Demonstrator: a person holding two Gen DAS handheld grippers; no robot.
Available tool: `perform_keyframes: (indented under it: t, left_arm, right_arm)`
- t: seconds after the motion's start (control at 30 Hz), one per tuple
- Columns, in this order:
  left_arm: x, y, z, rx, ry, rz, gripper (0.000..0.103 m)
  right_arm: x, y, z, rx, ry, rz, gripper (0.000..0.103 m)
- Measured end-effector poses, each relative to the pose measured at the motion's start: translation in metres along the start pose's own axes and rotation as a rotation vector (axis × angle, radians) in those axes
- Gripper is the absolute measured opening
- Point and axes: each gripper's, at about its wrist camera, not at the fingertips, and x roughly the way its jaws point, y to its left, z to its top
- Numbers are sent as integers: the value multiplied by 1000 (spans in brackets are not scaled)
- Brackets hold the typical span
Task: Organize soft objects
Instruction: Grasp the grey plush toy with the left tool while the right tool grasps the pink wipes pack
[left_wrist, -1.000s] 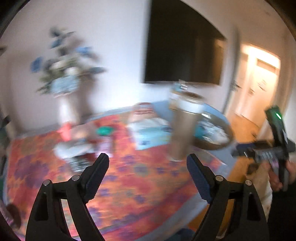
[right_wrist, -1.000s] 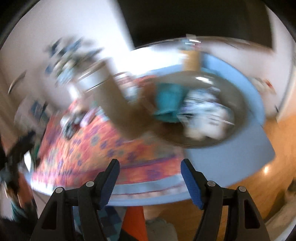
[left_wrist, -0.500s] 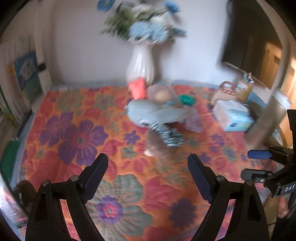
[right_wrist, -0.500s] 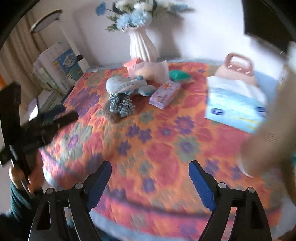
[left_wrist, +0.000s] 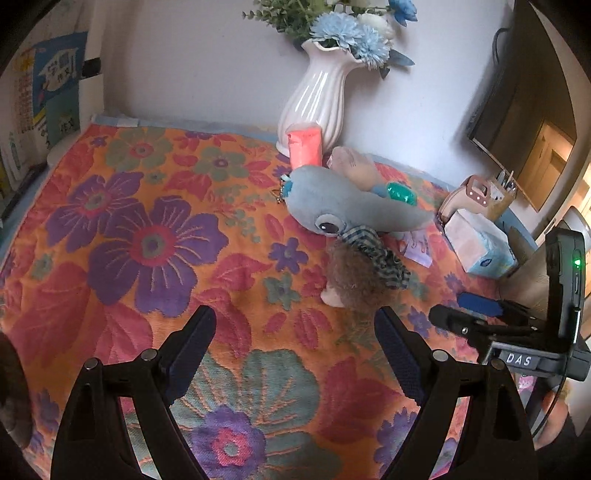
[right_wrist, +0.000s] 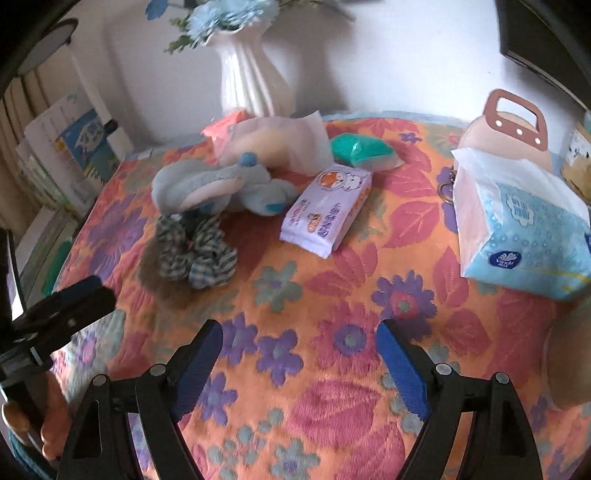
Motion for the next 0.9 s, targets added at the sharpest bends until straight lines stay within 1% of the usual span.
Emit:
perform_keyframes:
  t: [0.13,0.23,0.3,0.37,0.43,0.5,0.67,0.8,0.87,0.9]
  left_arm:
    - [-1,-1,-1,4,-15,21,87]
    - [-1,-3,-2,14,-20,41,87]
    - [-1,-3,-1,11,-20,44,87]
    - [-2,-2,0,3,-14,67,87]
    - [-5,-2,1,-2,-31,82,87]
    - [-7,-3,1,-2,-56,118,87]
    - [-6,-2,0,7,-71,169,87]
    - [-11,-6,-1,25,-94,176,87]
    - [-11,-6,0,26,-79,168,86]
    - [-12,-6,3,17,-62,154,86]
  right_arm:
    - [-8,-4,-1,10,-52,-19,84]
    - [-4,-10,-1,39,-26,-7,84]
    - [-7,-15,-1,69,-32,4,84]
    - [-9,-18,-1,87,-26,15,84]
    - [-8,-19,-1,89,-18,23,84]
    - [-9,-20,-2,90,-22,27,84]
    - [-8,-20,-3,81,-25,24,84]
    - [-8,-19,-3,80,-18,17,84]
    - [-8,-17,0,91,14,5,84]
    - [-7,-16,4,101,40,19,84]
